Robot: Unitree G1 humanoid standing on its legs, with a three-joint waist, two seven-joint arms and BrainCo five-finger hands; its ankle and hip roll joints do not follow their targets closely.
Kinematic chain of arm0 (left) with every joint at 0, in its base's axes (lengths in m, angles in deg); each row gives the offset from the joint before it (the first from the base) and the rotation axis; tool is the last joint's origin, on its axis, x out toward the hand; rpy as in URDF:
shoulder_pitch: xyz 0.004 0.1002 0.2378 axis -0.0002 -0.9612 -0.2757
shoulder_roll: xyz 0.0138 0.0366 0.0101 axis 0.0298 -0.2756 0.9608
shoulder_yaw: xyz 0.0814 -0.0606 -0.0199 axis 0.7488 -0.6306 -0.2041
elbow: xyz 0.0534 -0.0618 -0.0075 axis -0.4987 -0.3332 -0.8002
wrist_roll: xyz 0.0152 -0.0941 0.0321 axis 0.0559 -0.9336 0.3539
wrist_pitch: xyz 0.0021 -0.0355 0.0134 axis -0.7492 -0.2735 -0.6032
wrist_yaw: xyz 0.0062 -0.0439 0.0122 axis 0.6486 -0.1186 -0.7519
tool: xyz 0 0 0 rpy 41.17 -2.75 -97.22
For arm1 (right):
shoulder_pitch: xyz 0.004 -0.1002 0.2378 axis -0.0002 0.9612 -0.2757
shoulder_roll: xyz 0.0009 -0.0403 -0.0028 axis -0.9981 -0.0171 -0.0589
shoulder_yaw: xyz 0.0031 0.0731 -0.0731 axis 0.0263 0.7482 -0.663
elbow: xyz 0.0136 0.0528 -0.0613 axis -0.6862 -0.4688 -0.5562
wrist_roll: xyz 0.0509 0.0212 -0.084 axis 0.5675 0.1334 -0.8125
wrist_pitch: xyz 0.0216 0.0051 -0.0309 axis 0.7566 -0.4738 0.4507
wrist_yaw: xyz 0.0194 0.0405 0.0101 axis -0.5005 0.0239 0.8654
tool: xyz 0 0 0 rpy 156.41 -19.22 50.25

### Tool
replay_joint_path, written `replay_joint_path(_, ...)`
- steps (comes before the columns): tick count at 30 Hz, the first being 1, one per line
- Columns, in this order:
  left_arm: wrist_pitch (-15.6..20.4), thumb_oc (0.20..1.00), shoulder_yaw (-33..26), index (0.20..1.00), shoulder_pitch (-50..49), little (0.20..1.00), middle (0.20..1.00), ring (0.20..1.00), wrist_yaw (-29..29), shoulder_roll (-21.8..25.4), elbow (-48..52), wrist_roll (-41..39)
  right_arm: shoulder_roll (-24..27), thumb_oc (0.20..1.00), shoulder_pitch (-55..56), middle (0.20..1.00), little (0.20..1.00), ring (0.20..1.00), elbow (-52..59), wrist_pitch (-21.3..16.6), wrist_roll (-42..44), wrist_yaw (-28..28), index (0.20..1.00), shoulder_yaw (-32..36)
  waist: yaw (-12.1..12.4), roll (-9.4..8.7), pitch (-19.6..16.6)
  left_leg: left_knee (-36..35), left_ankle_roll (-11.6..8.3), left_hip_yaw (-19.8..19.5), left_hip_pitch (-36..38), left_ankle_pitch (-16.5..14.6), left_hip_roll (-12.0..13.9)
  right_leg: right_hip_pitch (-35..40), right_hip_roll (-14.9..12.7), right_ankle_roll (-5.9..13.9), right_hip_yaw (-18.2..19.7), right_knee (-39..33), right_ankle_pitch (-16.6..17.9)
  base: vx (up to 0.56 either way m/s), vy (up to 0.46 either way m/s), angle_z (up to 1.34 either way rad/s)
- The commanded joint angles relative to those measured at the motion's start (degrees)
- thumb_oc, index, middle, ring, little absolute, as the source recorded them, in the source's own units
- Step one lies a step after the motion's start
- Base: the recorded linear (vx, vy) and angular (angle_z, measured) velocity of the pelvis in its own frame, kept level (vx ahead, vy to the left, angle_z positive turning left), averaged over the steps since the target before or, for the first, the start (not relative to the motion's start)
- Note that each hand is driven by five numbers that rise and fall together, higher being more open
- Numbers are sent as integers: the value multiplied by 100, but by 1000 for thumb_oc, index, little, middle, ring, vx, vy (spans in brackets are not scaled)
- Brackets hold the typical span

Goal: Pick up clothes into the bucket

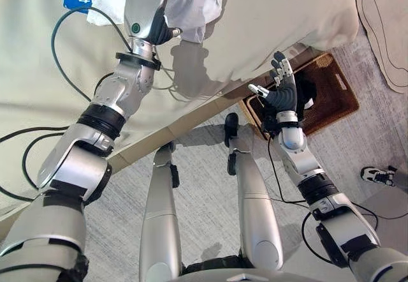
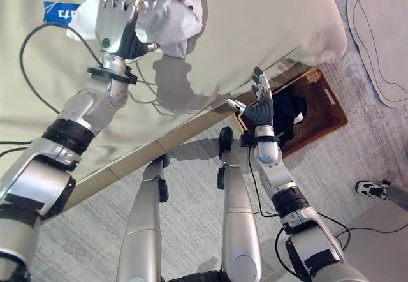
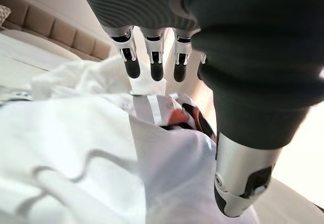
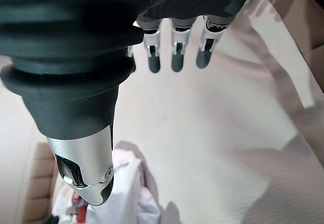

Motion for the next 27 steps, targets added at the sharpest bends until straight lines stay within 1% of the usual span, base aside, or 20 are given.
replay_joint_path(1,39,1000,-81,1000,371,1000,1000,1000,-18,88,-233,43,218,1000,-12,1000,1000,1000,432,-464,64,-7,1000,156,26,-27,-128,700,157,306,-197,-593,-7,104,-144,307,-27,-417,424,-9,12,-7)
replay_joint_path(3,24,1000,-18,1000,420,1000,1000,1000,24,59,-416,24,224,1000,-60,1000,1000,1000,425,-459,57,-2,1000,152,7,-30,-128,727,165,328,-254,-597,-4,34,-137,306,-3,-395,432,-9,15,-8)
replay_joint_path(4,-6,1000,100,1000,476,1000,1000,1000,87,55,-700,1,232,1000,-132,1000,1000,1000,385,-459,42,20,1000,143,-19,-26,-128,768,173,343,-312,-601,1,-32,-128,304,20,-376,447,-4,10,-4)
replay_joint_path(5,-1,1000,108,1000,487,1000,1000,1000,82,52,-712,-1,231,1000,-136,1000,1000,1000,382,-460,42,20,1000,146,-15,-28,-128,771,173,344,-318,-602,1,-39,-127,304,22,-373,446,-7,26,-6)
replay_joint_path(6,-75,1000,217,1000,547,1000,1000,1000,191,85,-956,-9,245,1000,-207,1000,1000,1000,336,-454,38,34,1000,140,-33,-23,-128,810,181,372,-376,-610,4,-106,-113,303,45,-357,456,-3,16,-5)
replay_joint_path(7,-74,1000,220,1000,552,1000,1000,1000,190,85,-960,-10,244,1000,-210,1000,1000,1000,334,-455,38,34,1000,141,-31,-25,-128,814,181,373,-381,-612,4,-111,-112,304,47,-354,455,-12,20,-6)
replay_joint_path(8,-127,875,249,875,575,875,875,875,248,89,-1147,-18,233,1000,-231,1000,1000,1000,323,-455,49,34,1000,150,-47,-27,-128,844,185,386,-423,-613,0,-134,-105,305,56,-343,463,-10,7,-5)
replay_joint_path(9,-208,570,322,570,617,570,570,570,317,101,-1370,25,242,1000,-243,1000,1000,1000,334,-457,43,37,1000,159,-61,-32,-129,861,187,391,-447,-621,5,-165,-102,307,62,-336,467,-11,12,-6)
replay_joint_path(10,-272,533,356,533,659,533,533,533,346,102,-1471,44,240,1000,-251,1000,1000,1000,331,-458,57,24,1000,146,-75,-32,-129,871,190,396,-460,-627,8,-190,-104,307,67,-331,471,0,6,-8)
replay_joint_path(11,-324,200,385,200,706,200,200,200,393,107,-1620,45,242,1000,-260,1000,1000,1000,332,-454,64,11,1000,147,-81,-37,-129,879,190,397,-483,-627,14,-214,-109,307,71,-332,476,-2,2,-6)
replay_joint_path(13,-479,200,495,200,829,200,200,200,525,212,-1933,172,258,1000,-234,1000,1000,1000,364,-458,102,-47,1000,176,-110,-41,-154,864,191,400,-545,-622,18,-284,-109,315,84,-348,497,5,4,-5)
replay_joint_path(15,-517,200,567,200,842,200,200,200,615,263,-2039,250,267,1000,-210,1000,1000,1000,366,-456,127,-69,1000,191,-123,-38,-184,865,191,402,-585,-614,17,-317,-109,321,86,-351,506,6,2,-2)
replay_joint_path(22,-541,200,550,200,791,200,200,200,705,414,-2119,275,260,1000,-127,1000,1000,1000,399,-472,161,-124,1000,224,-103,7,-264,862,188,399,-652,-594,8,-369,-123,322,78,-337,505,0,0,0)
replay_joint_path(27,-486,200,443,200,587,200,200,200,726,479,-2009,254,226,1000,-90,1000,1000,1000,388,-456,149,-144,1000,220,-55,32,-320,813,175,388,-606,-570,-5,-329,-132,323,40,-333,491,0,0,0)
